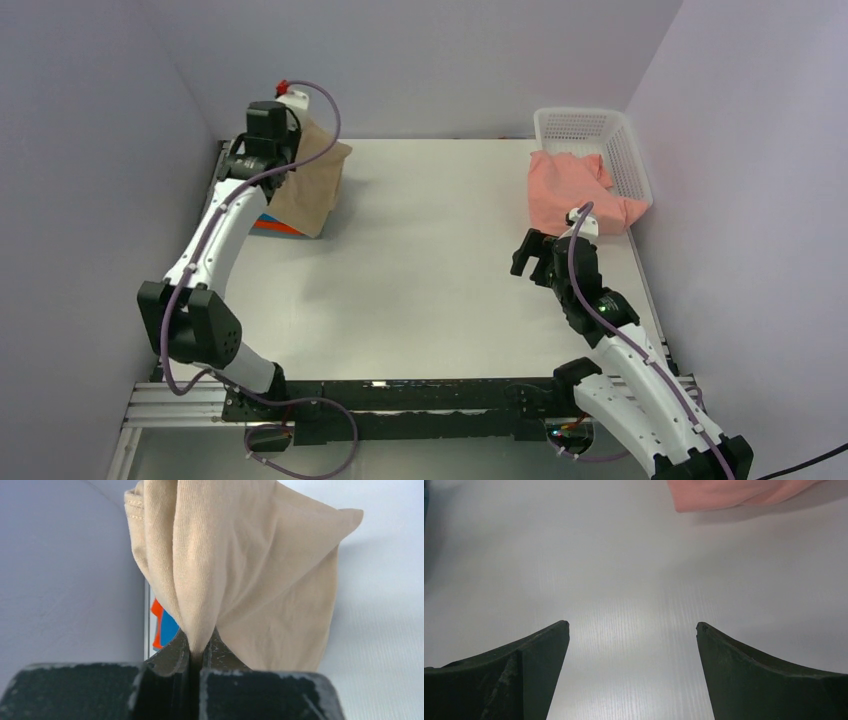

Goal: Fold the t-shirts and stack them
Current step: Put the neatly folded tshirt into the corner of the board with the left arm

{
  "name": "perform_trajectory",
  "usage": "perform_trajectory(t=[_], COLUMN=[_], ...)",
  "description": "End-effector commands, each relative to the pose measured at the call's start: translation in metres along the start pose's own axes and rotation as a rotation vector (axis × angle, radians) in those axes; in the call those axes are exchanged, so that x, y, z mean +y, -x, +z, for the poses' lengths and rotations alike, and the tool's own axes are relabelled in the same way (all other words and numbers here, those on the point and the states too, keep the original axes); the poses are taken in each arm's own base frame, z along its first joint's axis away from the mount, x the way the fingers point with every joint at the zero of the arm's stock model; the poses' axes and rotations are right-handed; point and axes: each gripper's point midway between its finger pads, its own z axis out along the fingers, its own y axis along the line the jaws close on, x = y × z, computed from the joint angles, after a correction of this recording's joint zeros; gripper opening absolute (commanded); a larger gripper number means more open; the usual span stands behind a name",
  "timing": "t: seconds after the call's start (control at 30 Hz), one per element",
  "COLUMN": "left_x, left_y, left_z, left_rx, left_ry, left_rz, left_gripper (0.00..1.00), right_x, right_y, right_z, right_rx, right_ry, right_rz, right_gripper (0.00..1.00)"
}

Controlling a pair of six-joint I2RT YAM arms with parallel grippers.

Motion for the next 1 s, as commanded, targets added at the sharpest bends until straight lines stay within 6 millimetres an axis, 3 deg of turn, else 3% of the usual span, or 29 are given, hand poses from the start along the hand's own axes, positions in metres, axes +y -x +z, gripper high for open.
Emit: perform_trajectory(t=[0.0, 0.23, 0.43, 0.7, 0.93, 0.97], left_x=[0.03, 0.05, 0.032, 0.019, 0.019, 0.028], left_y=[0.05, 0.051, 0.047, 0.027, 0.008, 0.002], left_z=[-0.036, -0.031, -0.014, 0.016, 0.049, 0.056], left_rx=[-0.172, -0.166, -0.142, -0.065, -0.015, -0.006], left_ry=[-0.028, -0.044, -0.144, -0.162, -0.186, -0.179], left_rz=[-0.077, -0.117, -0.148, -0.16, -0.141, -0.151], left_gripper=[0.0, 0.0, 0.0, 0.0, 0.0, 0.0], right_x=[-0.001, -0.004, -0.005, -0.007, -0.009, -0.009], right_y=[0.006, 0.004, 0.006, 0.005, 0.005, 0.005], right_z=[0.002, 0.004, 0.003, 0.003, 0.003, 0.003], right_rx=[-0.02, -0.006, -0.012, -0.008, -0.008, -0.008], right_ry=[-0.014, -0.032, -0.043, -0.051, -0.063, -0.067], right_rz=[-0.003, -0.006, -0.004, -0.004, -0.003, -0.001], right_gripper=[1.0, 1.0, 1.0, 1.0, 1.0, 1.0])
